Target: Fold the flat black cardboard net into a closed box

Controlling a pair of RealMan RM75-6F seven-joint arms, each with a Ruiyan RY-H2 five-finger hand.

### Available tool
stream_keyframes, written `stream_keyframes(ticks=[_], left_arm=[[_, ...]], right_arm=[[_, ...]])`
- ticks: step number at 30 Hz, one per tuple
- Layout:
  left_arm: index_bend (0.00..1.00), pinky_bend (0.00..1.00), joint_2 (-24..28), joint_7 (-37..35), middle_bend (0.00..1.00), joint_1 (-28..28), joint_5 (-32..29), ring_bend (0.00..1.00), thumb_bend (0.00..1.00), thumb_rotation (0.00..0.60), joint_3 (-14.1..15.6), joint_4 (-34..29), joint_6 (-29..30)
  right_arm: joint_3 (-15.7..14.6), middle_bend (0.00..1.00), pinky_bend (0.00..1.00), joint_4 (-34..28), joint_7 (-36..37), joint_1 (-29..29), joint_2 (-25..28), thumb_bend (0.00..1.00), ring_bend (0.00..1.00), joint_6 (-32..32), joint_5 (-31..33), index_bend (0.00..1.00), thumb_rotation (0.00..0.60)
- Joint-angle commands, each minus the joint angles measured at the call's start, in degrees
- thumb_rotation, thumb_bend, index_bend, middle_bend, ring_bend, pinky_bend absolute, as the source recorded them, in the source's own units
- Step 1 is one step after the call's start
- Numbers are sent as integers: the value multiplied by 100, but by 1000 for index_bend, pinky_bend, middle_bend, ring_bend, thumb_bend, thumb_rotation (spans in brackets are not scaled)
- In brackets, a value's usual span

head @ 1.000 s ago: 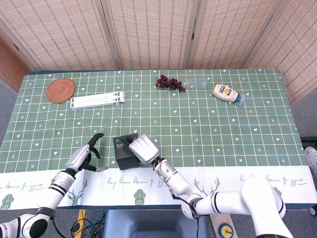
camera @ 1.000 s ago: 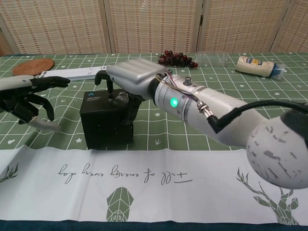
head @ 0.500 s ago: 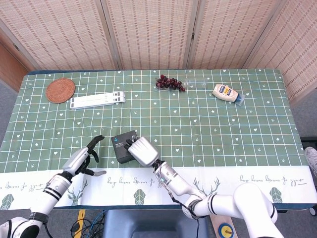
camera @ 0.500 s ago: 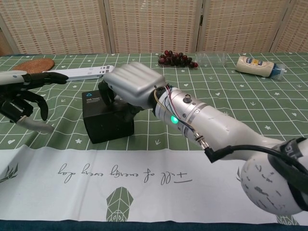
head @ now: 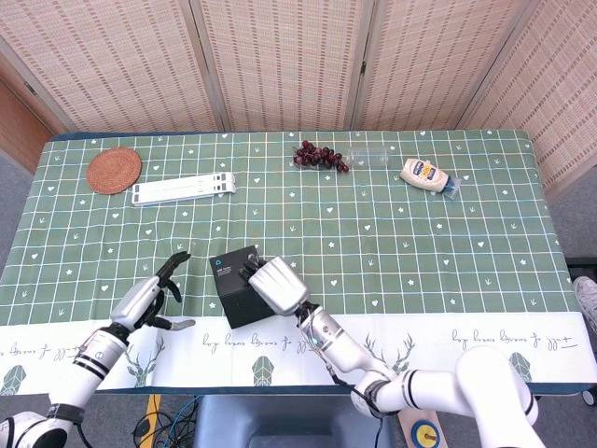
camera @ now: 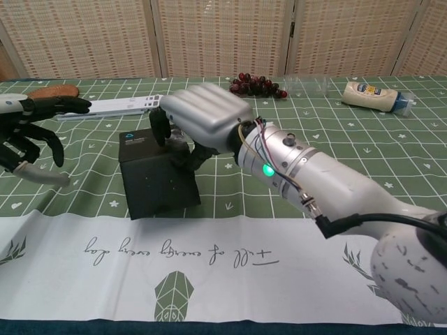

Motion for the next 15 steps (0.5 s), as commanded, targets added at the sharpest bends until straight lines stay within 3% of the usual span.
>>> stream_keyframes(ticks=[1,6,10,15], left_arm=[[0,746,91,288,0,134,145,376,103,600,44,17,311],[0,561,271,1072,0,389,175,186,103,600,107,52,875],[0,497,331,1706,0,657,115,156,103,600,118,173,1423],[0,495,363,2231,0,997,118,151,104,600,188,394,2004]], right_arm=[[-46,366,993,-1106,-64,-521,805,381,552,439,-42,400,600],[-323,360,892,-2347,-76,-1188,2025,381,497,756,51,370,600],[-610,360,815,-2972,208,-1702,2926,381,461,959,35,370,600],[-963,359,748,-3114,748,-2309,3660,380,440,1376,-288,370,600]])
